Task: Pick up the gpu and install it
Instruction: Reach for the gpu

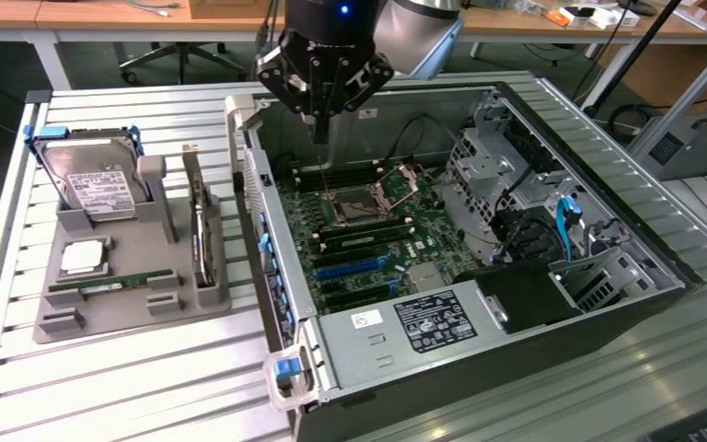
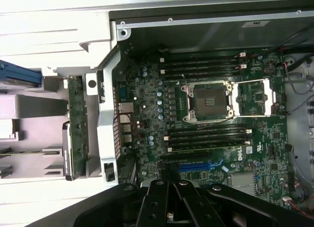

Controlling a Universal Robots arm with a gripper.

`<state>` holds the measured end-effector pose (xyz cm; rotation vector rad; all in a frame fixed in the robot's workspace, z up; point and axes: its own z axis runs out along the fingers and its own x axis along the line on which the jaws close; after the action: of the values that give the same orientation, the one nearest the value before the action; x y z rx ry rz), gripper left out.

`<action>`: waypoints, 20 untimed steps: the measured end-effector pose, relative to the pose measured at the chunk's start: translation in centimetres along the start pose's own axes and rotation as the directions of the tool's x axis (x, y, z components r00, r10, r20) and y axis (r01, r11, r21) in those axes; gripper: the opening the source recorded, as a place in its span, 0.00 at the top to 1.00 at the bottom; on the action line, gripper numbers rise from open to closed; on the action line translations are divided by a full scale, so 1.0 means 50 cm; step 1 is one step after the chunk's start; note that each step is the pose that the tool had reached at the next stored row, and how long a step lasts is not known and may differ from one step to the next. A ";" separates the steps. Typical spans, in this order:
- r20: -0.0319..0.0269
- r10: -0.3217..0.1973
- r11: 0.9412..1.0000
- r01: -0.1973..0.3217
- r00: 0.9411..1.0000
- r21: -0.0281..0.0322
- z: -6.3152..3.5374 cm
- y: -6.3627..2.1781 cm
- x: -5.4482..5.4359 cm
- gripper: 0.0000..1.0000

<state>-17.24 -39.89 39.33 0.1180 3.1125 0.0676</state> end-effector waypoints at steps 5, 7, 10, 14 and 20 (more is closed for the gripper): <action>0.000 0.000 1.000 0.000 1.000 0.000 0.000 0.000 0.004 0.89; 0.000 0.000 1.000 0.000 1.000 0.000 0.000 0.000 0.006 0.89; 0.000 0.000 1.000 0.000 1.000 0.000 0.000 -0.001 0.008 0.89; 0.000 0.000 1.000 0.000 1.000 0.000 0.000 -0.001 0.013 0.89; 0.000 0.000 1.000 0.000 1.000 0.000 -0.001 -0.001 0.019 0.89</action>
<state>-18.19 -39.89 39.33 0.1180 3.1125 0.0676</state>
